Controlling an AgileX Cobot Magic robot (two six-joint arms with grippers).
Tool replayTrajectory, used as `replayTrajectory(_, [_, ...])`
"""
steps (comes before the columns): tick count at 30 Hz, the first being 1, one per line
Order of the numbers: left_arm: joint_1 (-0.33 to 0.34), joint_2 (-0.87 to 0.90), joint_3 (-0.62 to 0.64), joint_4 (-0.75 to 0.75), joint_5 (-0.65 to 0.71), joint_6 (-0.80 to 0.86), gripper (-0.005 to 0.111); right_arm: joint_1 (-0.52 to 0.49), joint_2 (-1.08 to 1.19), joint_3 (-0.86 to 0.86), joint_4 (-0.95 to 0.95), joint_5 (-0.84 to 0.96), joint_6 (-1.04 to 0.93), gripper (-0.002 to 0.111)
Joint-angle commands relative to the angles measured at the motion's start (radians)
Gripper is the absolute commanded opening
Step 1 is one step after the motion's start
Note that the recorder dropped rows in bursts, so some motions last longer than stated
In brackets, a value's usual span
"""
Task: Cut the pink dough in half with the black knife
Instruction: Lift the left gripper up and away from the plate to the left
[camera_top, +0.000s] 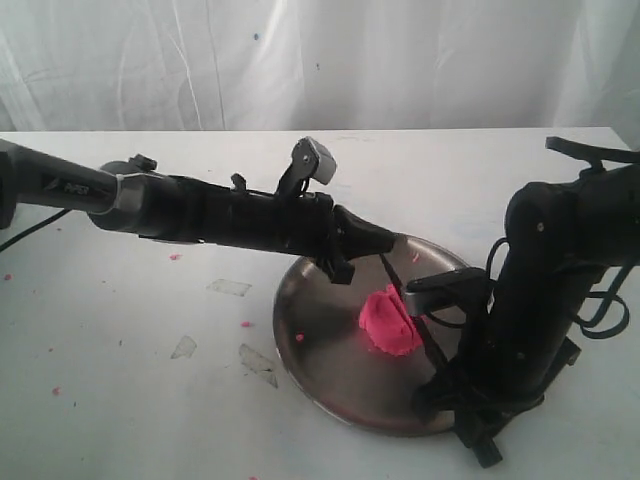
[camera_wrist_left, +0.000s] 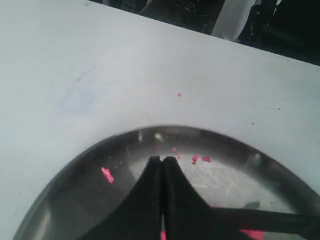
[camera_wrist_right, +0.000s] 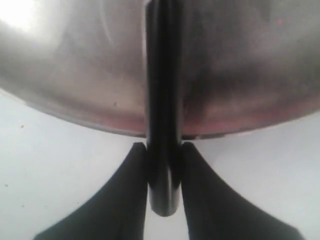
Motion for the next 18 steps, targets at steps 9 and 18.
replayTrajectory(9, [0.005,-0.179,-0.001,0.049,-0.013,-0.103,0.000,0.001,0.017,-0.011,-0.011,0.007,-0.001,0.000])
replayTrajectory(18, [0.005,-0.432,0.016,0.612,-0.048,-0.661,0.000,0.001,-0.048,-0.046,-0.017,0.101,-0.001,0.000])
